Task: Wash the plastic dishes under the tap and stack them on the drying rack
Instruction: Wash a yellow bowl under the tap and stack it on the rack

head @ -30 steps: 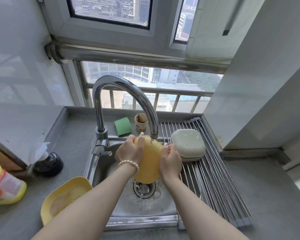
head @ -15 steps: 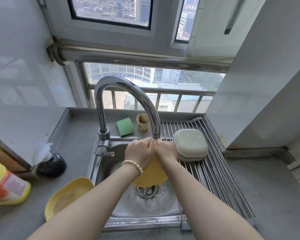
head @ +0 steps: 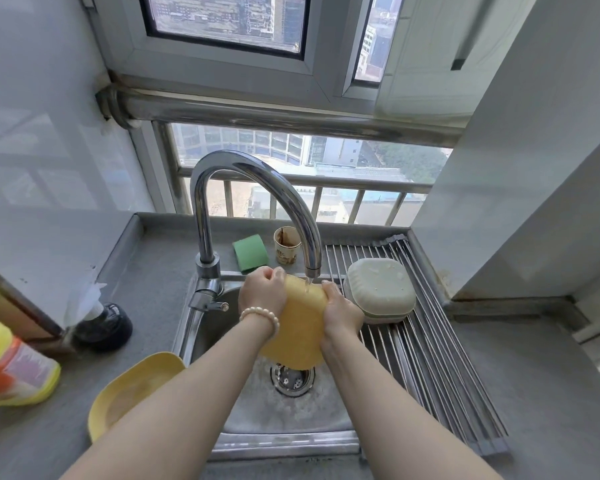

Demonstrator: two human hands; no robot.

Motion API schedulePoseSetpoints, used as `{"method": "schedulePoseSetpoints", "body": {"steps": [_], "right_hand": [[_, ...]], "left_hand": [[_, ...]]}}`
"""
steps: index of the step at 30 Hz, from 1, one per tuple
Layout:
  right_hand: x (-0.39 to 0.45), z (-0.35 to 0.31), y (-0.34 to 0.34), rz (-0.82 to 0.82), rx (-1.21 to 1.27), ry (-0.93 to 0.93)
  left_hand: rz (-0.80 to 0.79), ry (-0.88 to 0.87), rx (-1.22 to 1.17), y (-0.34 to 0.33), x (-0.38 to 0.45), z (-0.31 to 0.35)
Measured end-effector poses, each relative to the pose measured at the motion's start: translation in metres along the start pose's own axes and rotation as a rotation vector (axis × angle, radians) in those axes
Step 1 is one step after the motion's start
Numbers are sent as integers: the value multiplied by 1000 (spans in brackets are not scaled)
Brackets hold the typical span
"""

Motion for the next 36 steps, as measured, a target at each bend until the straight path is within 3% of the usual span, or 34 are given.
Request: {"method": "schedulePoseSetpoints", "body": {"steps": [2, 5, 10, 13, 15, 21, 25, 30, 36], "right_hand": [[-1, 0, 2, 11, 34, -25], [4, 7, 5, 25, 106, -102], [13, 13, 1, -29, 139, -201], [21, 8, 0, -69, 65, -204], [25, 3, -4, -82, -19, -166], [3, -57, -36, 38, -922, 511], [-27, -57, -59, 9, -1105, 666], [-55, -27, -105, -227, -1616, 931], [-66, 1, -97, -610, -1754, 1205]], "left_hand": [[-16, 33, -97, 1, 7, -4], [-55, -52, -67, -1, 8, -2], [-228, -177, 353, -15, -6, -15], [-386, -114, 175, -20, -2, -30], [-372, -111, 79, -17, 0, -33], [-23, -6, -87, 5, -6, -24], [57, 122, -137, 10, -4, -30], [108, 257, -248, 14, 10, -54], [71, 441, -304, 14, 14, -77]]}}
Point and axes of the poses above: each hand's wrist, its own x-axis towards the middle knuckle, its own y-axis out of the back of the hand, z = x × y, the point moved 9 cm from there along x, towards the middle knuckle, and after that the axes turned 1 degree about -z, right-handed, at the moved point
